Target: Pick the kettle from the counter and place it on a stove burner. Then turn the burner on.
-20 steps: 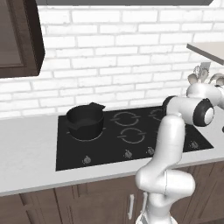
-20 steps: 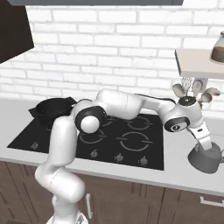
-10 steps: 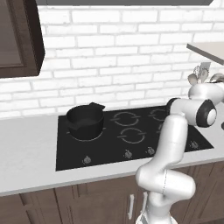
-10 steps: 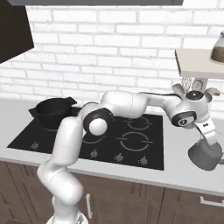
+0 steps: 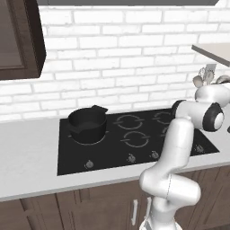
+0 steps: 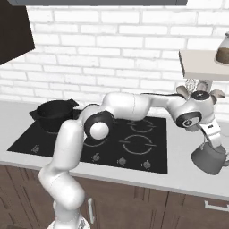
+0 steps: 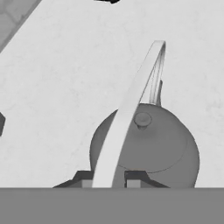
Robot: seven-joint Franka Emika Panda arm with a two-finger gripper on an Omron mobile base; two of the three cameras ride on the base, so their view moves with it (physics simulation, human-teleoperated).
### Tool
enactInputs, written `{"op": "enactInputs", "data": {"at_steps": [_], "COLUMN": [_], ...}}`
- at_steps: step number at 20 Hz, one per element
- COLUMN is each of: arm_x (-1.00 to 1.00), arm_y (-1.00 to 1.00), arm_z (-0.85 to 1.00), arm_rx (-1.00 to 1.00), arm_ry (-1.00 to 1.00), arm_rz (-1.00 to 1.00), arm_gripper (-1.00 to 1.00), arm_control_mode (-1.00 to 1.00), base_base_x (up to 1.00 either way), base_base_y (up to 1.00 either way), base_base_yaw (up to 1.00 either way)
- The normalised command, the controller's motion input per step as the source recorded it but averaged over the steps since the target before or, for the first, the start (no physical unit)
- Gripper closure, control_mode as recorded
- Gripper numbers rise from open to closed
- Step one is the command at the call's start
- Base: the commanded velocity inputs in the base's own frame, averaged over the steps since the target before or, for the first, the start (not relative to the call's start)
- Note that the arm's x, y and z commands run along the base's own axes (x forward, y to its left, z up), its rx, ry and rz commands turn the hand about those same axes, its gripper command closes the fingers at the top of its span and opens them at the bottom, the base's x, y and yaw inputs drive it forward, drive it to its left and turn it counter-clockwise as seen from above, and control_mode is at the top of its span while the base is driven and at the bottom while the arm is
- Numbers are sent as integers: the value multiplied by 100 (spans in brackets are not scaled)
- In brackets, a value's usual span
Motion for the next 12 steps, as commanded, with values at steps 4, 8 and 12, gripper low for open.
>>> {"op": "enactInputs", "data": {"at_steps": [4, 8, 12], "arm_x": [-43, -39, -33], "arm_y": [53, 63, 62], "arm_z": [0, 0, 10], "arm_rx": [-3, -6, -12], "arm_ry": [-12, -28, -32], "arm_rz": [3, 2, 0], "arm_gripper": [100, 100, 100], "arm_control_mode": [-100, -100, -100], "base_base_x": [0, 0, 0], "base_base_y": [0, 0, 0], "base_base_yaw": [0, 0, 0]}}
